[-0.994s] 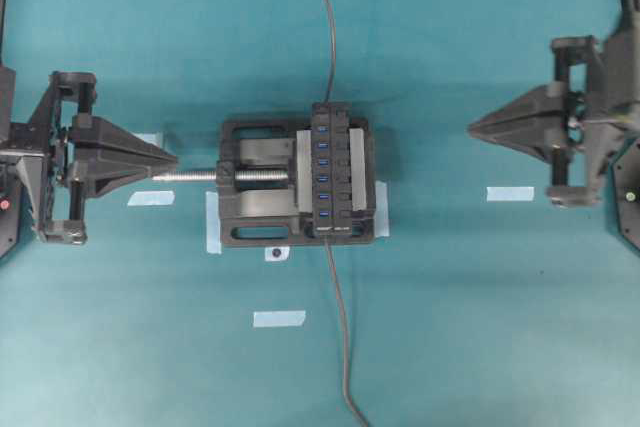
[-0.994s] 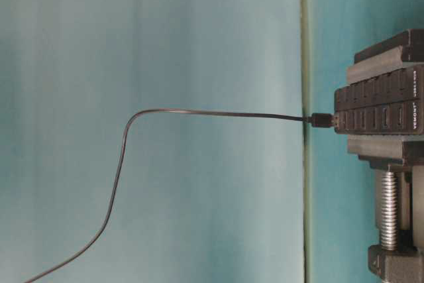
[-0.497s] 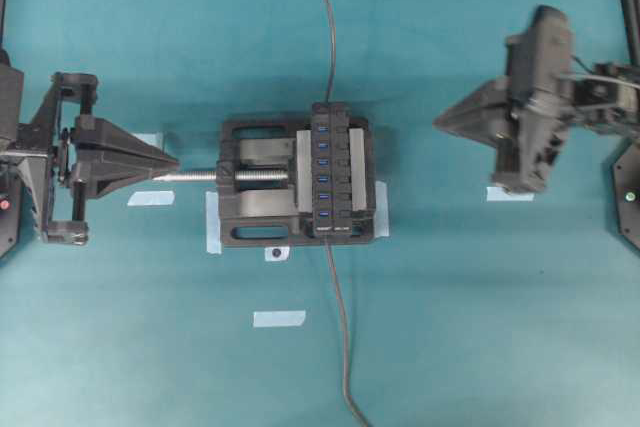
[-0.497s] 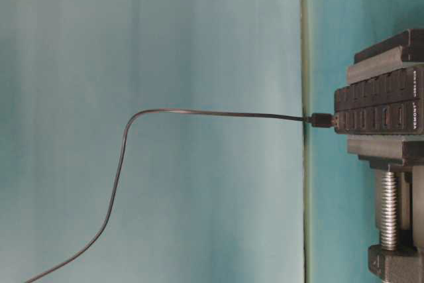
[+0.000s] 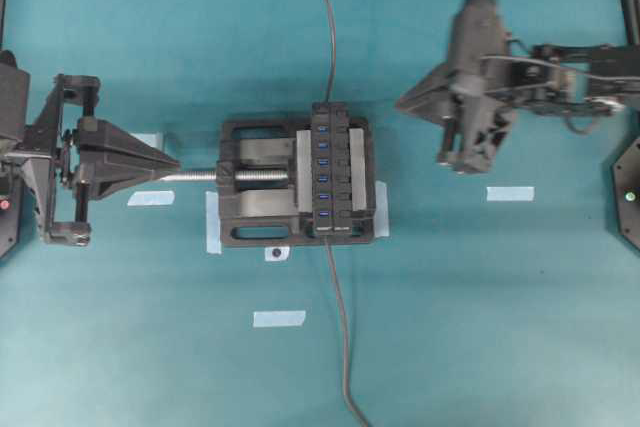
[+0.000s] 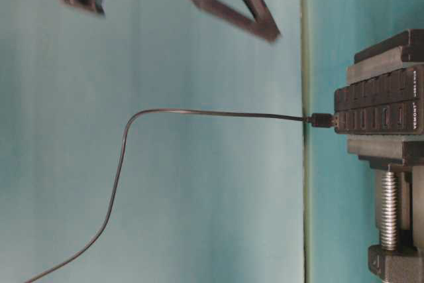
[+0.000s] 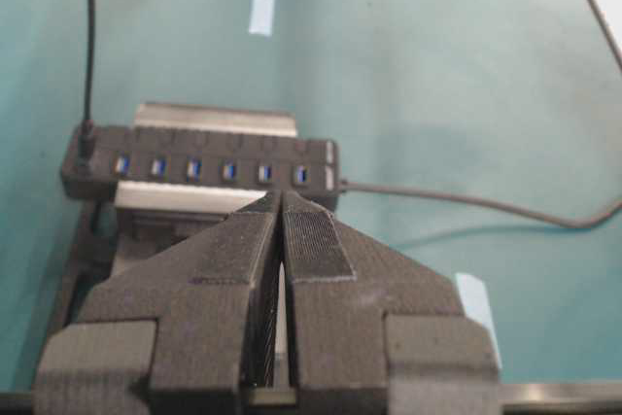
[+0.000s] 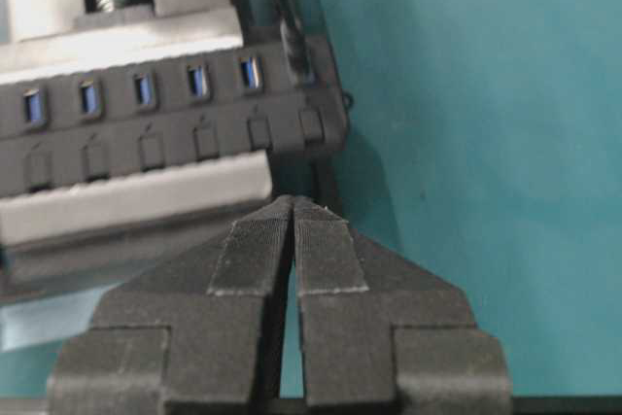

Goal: Insert the USB into the second port from the front of the fixed hub.
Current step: 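Move the right gripper over the USB plug at the hub's end port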

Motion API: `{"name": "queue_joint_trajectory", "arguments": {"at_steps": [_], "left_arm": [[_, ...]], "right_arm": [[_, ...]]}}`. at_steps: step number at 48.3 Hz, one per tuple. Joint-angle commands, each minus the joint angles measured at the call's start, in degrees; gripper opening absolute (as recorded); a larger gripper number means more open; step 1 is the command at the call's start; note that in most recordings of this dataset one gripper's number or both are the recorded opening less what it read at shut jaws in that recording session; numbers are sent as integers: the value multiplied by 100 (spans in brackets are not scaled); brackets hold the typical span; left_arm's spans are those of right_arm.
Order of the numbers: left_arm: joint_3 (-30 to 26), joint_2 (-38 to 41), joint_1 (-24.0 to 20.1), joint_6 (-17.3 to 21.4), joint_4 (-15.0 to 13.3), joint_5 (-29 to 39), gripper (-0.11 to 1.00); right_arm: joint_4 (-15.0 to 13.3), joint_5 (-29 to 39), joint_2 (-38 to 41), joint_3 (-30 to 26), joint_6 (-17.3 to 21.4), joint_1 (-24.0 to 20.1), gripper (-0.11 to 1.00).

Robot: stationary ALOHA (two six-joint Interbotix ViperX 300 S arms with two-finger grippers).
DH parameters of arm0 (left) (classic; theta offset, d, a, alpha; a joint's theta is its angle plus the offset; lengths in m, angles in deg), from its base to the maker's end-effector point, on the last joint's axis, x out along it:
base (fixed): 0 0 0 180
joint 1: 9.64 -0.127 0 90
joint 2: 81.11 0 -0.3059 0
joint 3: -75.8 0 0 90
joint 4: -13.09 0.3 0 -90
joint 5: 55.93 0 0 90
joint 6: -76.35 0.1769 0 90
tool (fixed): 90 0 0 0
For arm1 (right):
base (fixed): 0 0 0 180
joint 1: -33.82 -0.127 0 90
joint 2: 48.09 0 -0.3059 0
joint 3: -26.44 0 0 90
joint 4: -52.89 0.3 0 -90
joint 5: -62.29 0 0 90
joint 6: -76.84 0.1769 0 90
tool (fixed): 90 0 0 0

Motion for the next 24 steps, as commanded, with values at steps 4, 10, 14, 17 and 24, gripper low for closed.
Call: {"name": "queue_joint_trajectory", "arguments": {"at_steps": [4, 10, 14, 17, 24], "left_arm": [[-220, -9, 18, 9, 9, 158, 1], [-237, -9, 18, -9, 9, 378, 1], [-237, -9, 18, -9, 9, 422, 1], [-237, -9, 18, -9, 18, 448, 1], [-237, -9, 18, -9, 9, 439, 1]], "right_arm": [[-9, 0, 422, -501, -185, 62, 7], [0, 44, 756, -765, -229, 70, 7], [0, 185, 949, -949, -229, 62, 7], [-9, 334, 1046, -1072, -229, 62, 7], [-9, 668, 1178, -1292, -246, 70, 7]]}}
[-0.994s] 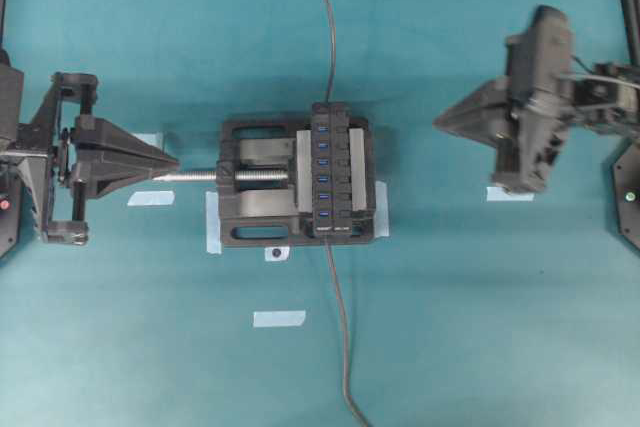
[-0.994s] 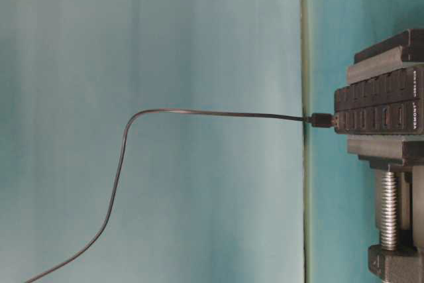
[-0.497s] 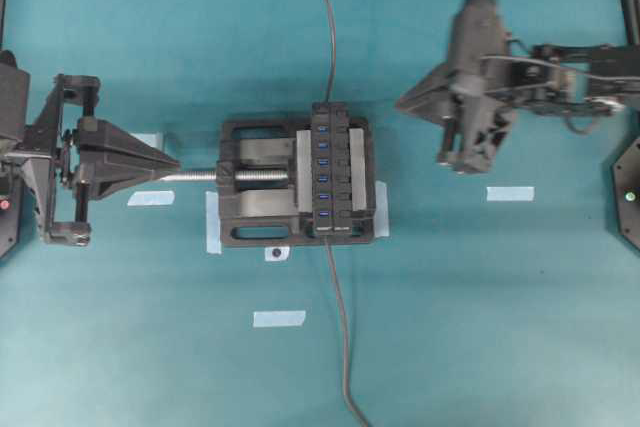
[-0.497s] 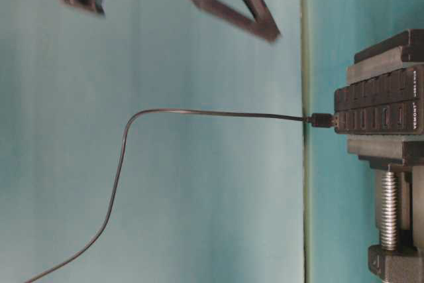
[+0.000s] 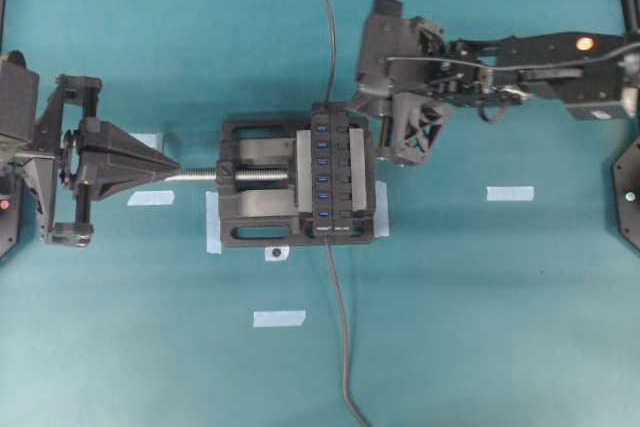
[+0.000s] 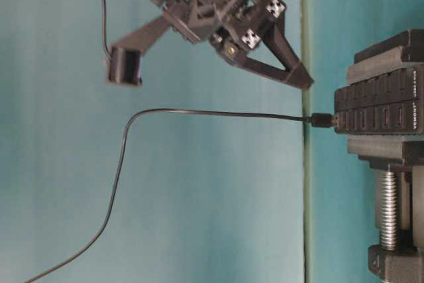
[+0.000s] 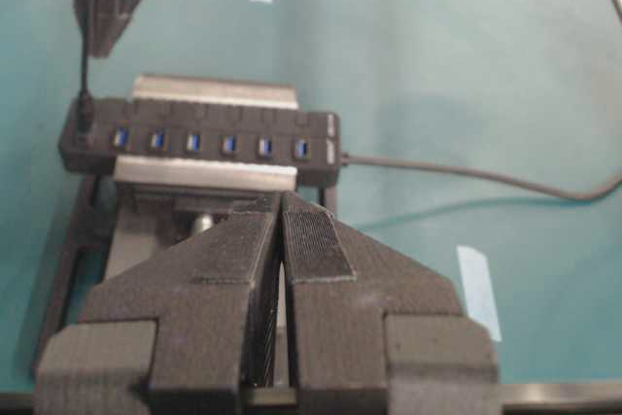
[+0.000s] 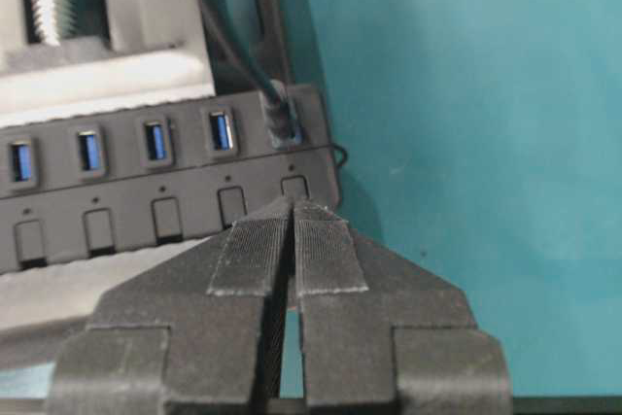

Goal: Insert the USB into the second port from the front of the fixed hub.
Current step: 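Move the right gripper over the USB plug at the hub's end port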

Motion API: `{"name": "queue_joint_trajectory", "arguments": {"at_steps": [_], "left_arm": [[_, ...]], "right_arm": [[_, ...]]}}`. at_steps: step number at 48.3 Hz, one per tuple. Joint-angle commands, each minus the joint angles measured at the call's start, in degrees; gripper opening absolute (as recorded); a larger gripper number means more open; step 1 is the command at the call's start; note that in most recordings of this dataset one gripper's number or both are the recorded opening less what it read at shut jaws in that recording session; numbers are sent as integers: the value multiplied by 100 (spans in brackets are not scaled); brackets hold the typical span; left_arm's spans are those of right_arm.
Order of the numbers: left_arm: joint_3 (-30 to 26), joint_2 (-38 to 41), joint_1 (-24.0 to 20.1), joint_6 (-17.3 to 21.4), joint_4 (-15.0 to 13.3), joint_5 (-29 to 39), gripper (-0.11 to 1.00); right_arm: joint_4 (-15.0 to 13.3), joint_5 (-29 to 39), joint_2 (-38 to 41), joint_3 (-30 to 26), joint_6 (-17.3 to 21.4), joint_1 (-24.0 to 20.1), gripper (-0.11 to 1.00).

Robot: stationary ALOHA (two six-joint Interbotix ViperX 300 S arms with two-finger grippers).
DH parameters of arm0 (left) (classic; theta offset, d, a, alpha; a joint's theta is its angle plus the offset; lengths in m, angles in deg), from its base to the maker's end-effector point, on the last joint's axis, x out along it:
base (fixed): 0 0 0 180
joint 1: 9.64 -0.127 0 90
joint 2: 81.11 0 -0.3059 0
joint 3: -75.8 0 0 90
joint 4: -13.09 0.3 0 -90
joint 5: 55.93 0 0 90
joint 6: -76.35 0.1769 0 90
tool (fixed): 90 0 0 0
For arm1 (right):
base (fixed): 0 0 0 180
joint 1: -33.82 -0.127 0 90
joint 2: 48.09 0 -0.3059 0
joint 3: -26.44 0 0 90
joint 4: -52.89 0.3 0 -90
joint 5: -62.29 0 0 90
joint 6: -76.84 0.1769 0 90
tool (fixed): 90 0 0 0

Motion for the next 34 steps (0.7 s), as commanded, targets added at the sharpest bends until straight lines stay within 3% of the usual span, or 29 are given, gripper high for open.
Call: {"name": "queue_joint_trajectory", "arguments": {"at_steps": [1, 19, 34], "left_arm": [[-149, 0, 0, -9, 0, -26, 1], [-141, 0, 9, -9, 9, -18, 1], [-141, 0, 0, -9, 0, -18, 1]], "right_arm": [[-18, 149, -9, -237, -70, 18, 7], [-35, 132, 18, -281, -97, 9, 7], [-26, -334, -44, -255, -105, 18, 9]]}}
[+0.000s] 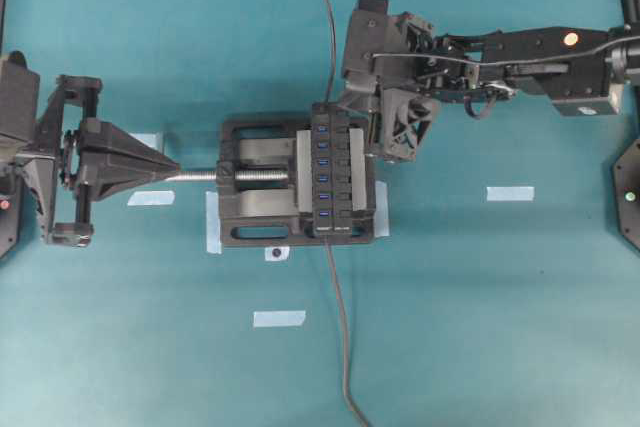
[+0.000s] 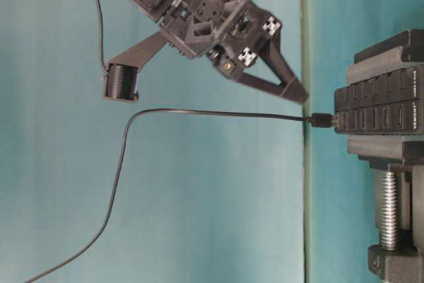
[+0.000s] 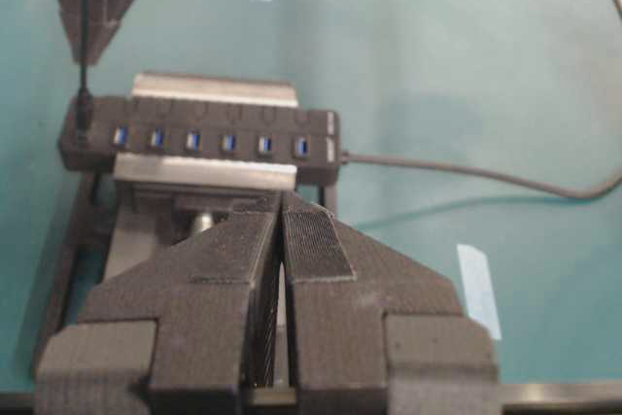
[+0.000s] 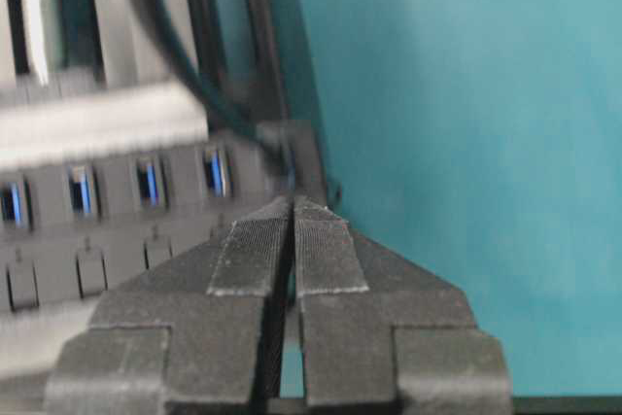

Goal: Insert the USB into the second port from the front of the fixed hub.
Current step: 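Move the right gripper over the USB plug at the hub's end port, then close the right gripper on the USB plug and pull it out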

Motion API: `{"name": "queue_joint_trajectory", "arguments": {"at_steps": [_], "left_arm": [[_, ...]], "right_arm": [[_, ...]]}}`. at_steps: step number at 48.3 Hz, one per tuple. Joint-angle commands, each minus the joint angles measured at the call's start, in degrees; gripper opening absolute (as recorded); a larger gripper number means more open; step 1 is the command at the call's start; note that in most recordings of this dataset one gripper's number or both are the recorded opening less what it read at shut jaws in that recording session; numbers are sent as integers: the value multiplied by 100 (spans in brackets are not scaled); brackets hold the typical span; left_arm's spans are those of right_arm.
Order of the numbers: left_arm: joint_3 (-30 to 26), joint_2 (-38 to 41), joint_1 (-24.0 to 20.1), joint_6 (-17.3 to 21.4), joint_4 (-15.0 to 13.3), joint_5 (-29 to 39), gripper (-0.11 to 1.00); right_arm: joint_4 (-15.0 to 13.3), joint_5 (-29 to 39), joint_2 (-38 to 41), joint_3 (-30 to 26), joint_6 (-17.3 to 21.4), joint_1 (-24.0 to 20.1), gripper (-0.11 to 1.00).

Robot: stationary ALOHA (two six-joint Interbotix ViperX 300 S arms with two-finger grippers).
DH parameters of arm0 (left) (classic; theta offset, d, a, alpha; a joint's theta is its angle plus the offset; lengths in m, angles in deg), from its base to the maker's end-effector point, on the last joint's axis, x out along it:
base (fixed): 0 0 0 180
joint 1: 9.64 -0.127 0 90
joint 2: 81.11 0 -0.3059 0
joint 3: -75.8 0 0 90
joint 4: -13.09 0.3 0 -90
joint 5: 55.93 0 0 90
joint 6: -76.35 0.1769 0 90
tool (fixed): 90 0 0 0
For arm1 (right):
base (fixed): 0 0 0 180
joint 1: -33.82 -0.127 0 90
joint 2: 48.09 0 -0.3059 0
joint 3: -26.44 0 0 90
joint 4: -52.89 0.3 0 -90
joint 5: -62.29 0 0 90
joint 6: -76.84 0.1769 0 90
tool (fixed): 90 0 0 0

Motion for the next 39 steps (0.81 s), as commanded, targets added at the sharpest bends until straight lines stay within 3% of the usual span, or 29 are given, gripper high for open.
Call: {"name": "queue_joint_trajectory", "arguments": {"at_steps": [1, 11, 24, 39], "left_arm": [[-141, -18, 0, -9, 18, -26, 1], [-123, -9, 9, -9, 9, -26, 1], [-114, -88, 0, -9, 9, -35, 1], [-79, -185, 0, -9, 18, -26, 1]], "right_arm": [[0, -149, -141, -88, -70, 18, 9], [-9, -141, -141, -88, -88, 0, 25], [0, -272, -141, -70, -97, -18, 91], [0, -299, -88, -62, -79, -18, 92]]}}
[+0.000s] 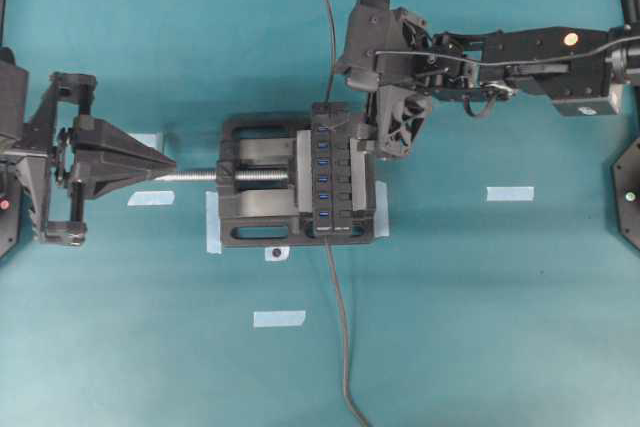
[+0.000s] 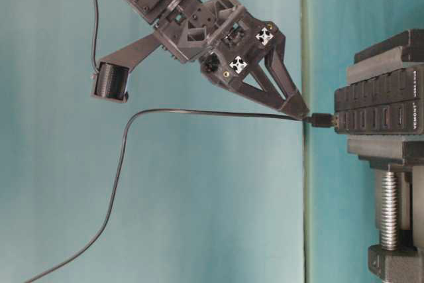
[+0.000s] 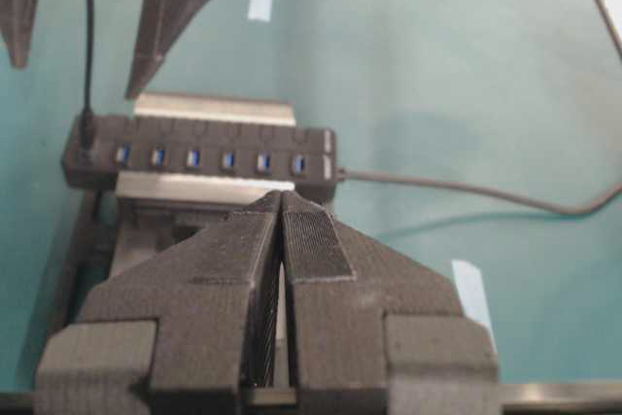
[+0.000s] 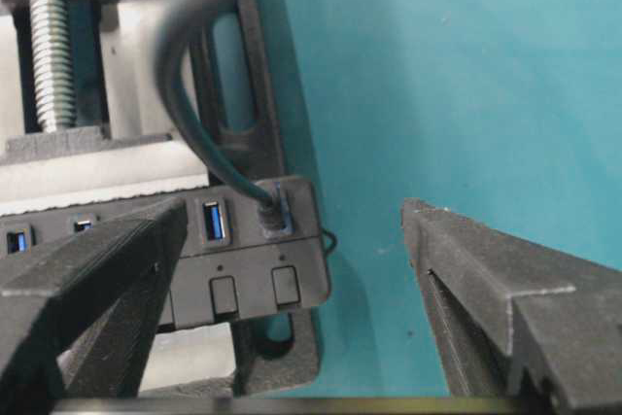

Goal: Insert the USB into the second port from the front of the fixed hub.
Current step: 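Close the right gripper on the USB plug and pull it out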

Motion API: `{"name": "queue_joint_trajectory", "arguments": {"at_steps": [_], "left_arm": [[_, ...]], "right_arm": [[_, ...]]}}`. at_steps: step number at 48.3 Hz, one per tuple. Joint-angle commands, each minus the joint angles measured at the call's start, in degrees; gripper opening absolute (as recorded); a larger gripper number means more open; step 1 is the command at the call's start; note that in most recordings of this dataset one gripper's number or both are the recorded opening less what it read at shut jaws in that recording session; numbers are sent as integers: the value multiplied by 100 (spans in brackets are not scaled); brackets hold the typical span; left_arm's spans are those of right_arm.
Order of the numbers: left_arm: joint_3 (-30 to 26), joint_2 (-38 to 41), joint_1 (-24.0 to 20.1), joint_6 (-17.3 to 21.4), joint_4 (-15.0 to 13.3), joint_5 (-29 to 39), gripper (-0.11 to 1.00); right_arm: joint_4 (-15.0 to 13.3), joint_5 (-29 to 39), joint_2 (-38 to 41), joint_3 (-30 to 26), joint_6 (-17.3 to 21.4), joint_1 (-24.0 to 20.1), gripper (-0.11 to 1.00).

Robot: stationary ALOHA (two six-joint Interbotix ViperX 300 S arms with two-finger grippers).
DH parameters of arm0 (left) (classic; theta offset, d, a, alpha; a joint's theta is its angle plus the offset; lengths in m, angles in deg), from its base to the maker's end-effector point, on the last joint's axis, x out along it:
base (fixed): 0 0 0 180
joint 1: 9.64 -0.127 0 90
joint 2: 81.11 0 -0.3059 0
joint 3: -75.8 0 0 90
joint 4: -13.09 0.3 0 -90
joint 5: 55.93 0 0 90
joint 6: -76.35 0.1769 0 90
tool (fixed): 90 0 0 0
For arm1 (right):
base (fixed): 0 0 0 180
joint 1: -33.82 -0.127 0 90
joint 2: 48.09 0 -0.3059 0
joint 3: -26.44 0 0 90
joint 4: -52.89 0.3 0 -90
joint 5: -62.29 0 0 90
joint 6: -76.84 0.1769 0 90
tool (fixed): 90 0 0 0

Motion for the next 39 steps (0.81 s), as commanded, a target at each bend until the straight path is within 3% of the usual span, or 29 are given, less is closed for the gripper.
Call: {"name": "queue_joint_trajectory", "arguments": {"at_steps": [1, 39], "left_arm": [[-79, 0, 9, -9, 18, -18, 1], [-88, -9, 18, -18, 9, -18, 1]], "right_arm": [[0, -44, -79, -62, -18, -18, 92], [-9, -35, 290, -325, -26, -26, 91]]}}
